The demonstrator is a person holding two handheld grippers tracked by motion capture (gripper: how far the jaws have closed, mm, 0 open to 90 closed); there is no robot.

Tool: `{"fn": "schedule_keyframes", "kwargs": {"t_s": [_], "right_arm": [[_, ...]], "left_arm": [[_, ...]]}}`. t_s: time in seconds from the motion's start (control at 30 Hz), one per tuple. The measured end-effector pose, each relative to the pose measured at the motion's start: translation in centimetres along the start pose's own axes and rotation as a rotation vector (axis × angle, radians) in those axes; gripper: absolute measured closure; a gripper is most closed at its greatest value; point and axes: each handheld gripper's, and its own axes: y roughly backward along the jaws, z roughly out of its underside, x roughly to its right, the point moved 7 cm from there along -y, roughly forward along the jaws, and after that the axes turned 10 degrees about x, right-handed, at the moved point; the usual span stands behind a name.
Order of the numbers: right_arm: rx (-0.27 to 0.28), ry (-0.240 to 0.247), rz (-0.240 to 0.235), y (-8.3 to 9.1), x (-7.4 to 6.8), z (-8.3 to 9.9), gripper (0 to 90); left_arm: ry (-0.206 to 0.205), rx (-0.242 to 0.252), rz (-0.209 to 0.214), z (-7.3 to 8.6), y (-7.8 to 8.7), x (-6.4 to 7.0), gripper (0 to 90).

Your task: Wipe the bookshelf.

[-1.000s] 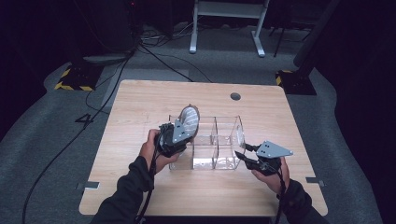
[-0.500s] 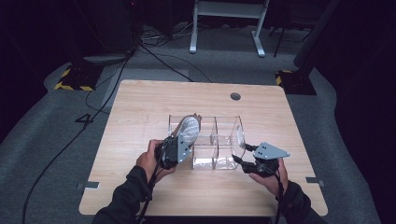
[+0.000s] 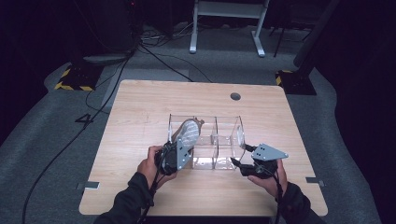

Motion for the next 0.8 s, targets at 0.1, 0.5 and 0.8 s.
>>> {"fn": "schedule_keyframes", "kwargs": {"t_s": [0.1, 0.5, 0.8], "right_arm": [[-0.002, 0.004, -0.022, 0.0, -0.5, 0.0, 36.5], [-0.023, -0.005, -0.011, -0.3, -0.4, 0.4, 36.6], [-0.021, -0.008, -0.026, -0.1, -0.4, 0.5, 36.3]], "left_arm": [[0.078, 0.042, 0.024, 0.2, -0.2, -1.1, 63.9], [0.134, 0.057, 0.112, 0.6, 0.9, 0.0, 65.1], [0.147, -0.070, 0.148, 3.4, -0.3, 1.6, 65.8]]}}
